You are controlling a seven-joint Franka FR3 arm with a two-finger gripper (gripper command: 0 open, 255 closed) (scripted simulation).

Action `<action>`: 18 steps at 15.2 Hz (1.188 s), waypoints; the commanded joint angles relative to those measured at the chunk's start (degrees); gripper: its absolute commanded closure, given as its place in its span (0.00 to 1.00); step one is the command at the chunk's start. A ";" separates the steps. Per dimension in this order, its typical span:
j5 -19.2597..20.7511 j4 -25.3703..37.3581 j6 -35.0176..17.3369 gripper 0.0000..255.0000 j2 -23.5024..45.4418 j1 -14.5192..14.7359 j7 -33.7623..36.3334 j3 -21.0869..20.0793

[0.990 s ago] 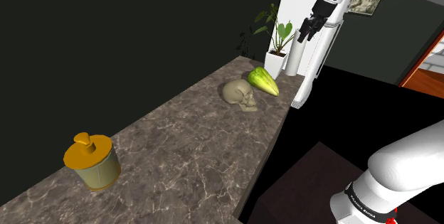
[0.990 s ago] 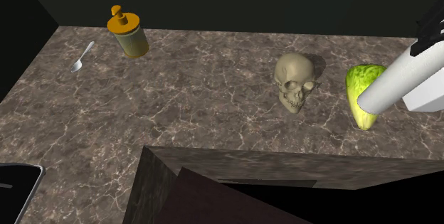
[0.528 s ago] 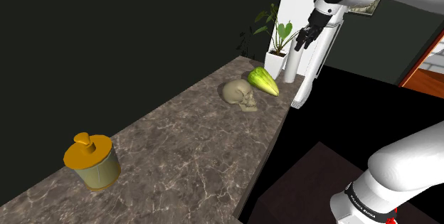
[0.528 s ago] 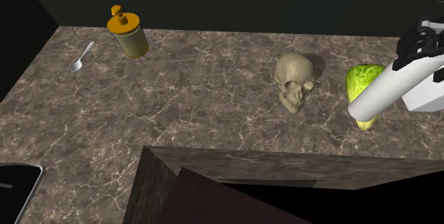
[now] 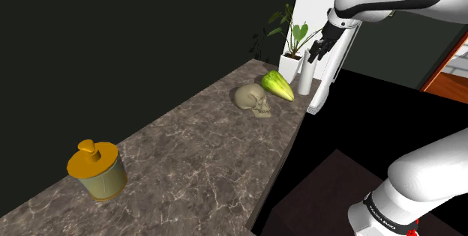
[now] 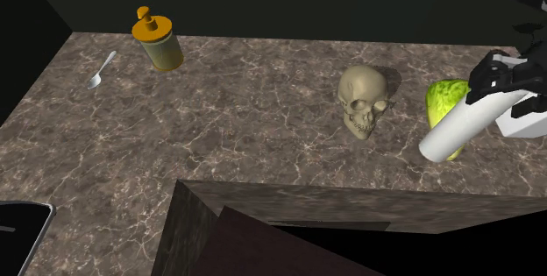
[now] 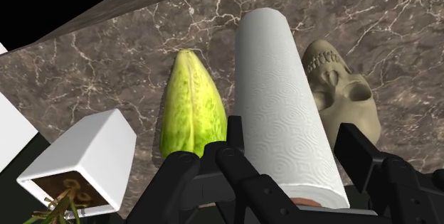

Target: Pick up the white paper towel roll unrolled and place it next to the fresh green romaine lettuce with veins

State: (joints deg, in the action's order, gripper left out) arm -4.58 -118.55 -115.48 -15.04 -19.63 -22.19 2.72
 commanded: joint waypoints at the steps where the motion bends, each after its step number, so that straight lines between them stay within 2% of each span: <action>1: -0.07 -1.47 -1.65 1.00 0.14 0.04 -0.05 -0.05; 18: -0.96 -12.04 -14.85 1.00 2.82 0.24 -1.41 0.03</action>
State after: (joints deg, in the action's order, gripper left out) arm -5.46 -130.15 -129.57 -12.50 -19.39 -23.44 2.70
